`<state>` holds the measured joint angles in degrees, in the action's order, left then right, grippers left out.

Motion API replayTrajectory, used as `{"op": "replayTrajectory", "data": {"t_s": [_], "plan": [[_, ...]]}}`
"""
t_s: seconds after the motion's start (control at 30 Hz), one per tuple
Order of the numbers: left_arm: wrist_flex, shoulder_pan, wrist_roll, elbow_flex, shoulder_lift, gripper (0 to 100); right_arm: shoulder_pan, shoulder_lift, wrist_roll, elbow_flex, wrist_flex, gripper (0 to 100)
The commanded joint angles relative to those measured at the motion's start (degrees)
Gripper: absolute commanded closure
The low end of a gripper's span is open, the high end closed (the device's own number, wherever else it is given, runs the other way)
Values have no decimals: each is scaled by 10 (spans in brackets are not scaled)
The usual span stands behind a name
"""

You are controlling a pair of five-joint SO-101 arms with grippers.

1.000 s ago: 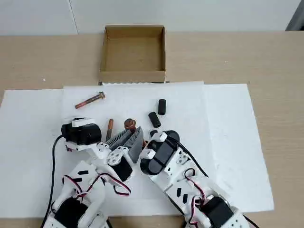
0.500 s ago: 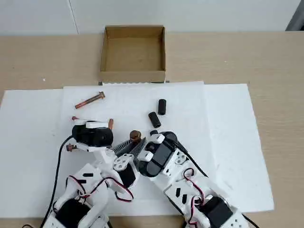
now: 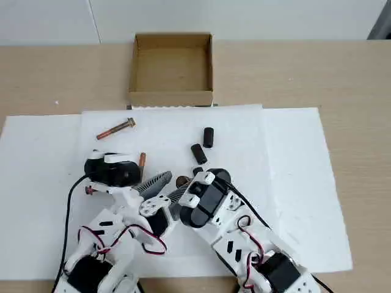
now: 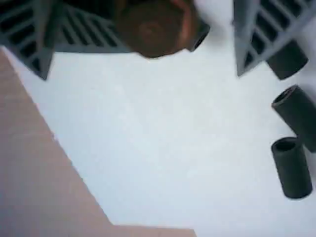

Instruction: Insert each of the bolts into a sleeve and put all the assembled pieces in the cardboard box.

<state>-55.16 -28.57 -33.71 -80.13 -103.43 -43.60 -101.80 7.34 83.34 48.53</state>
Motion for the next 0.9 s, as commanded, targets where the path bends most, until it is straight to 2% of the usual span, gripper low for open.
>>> {"op": "replayTrajectory", "data": {"t_s": [0.0, 0.1, 0.23, 0.27, 0.43, 0.57, 0.73, 0.87], "plan": [[-1, 4, 4, 49, -4, 769, -1, -7, 4, -15, -21, 995], [-1, 4, 4, 72, -4, 812, 0, -7, 3, -15, -21, 995], [3, 13, 26, 78, -5, 986, 22, -7, 2, -5, -20, 995], [4, 24, 39, 78, -5, 998, 36, -8, 2, -1, -20, 995], [-1, 103, 132, 64, -5, 994, 119, -6, -5, 7, -20, 995], [-1, 175, 178, 14, -5, 994, 190, -3, -70, 5, -17, 995], [-1, 220, 230, -63, -5, 994, 204, 27, -117, -48, 14, 995], [0, 245, 258, -102, -5, 994, 205, 160, -146, -135, -20, 995]]}}
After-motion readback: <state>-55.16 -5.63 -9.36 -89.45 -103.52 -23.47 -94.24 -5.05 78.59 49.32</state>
